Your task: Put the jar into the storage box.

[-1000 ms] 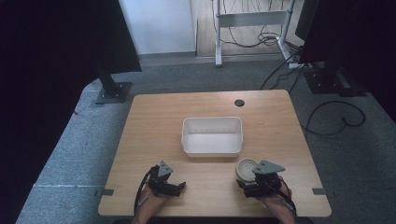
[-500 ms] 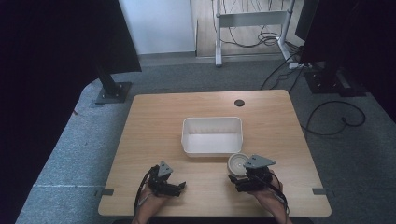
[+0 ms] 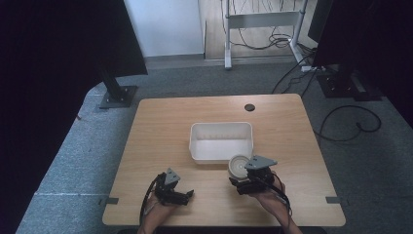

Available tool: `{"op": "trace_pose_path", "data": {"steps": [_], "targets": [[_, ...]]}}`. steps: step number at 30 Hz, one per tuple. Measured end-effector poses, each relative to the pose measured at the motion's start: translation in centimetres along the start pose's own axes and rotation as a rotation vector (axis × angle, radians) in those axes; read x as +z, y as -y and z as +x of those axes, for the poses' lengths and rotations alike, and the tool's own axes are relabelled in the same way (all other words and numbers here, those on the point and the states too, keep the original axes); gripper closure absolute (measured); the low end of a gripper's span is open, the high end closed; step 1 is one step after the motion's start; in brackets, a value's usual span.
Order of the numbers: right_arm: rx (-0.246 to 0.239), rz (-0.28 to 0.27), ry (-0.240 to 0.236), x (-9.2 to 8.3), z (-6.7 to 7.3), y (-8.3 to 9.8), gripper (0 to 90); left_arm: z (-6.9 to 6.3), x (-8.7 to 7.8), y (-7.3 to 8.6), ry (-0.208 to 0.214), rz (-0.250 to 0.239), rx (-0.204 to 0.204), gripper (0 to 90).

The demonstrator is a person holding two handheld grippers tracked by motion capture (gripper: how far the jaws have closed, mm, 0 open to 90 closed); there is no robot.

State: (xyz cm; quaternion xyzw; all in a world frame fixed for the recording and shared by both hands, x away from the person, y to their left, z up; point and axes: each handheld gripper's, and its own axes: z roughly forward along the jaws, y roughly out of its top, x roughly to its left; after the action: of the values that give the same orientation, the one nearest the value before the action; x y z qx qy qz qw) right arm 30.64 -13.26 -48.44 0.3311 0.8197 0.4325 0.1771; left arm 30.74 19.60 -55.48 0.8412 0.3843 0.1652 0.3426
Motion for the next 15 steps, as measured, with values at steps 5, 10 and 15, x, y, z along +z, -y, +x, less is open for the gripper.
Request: {"op": "trace_pose_path", "data": {"steps": [5, 10, 15], "targets": [[-0.006, -0.002, -0.004, 0.4, 0.1, -0.6, 9.8, 0.0, 0.0, 0.0, 0.0, 0.002, 0.002, 0.7], [-0.017, -0.004, -0.005, 0.9, 0.2, -1.5, 9.8, 0.0, 0.0, 0.0, 0.0, -0.001, 0.0, 0.7], [-0.025, -0.002, -0.004, 1.6, 0.1, -2.3, 9.8, 0.0, 0.0, 0.0, 0.0, 0.0, 0.0, 0.7]]}}
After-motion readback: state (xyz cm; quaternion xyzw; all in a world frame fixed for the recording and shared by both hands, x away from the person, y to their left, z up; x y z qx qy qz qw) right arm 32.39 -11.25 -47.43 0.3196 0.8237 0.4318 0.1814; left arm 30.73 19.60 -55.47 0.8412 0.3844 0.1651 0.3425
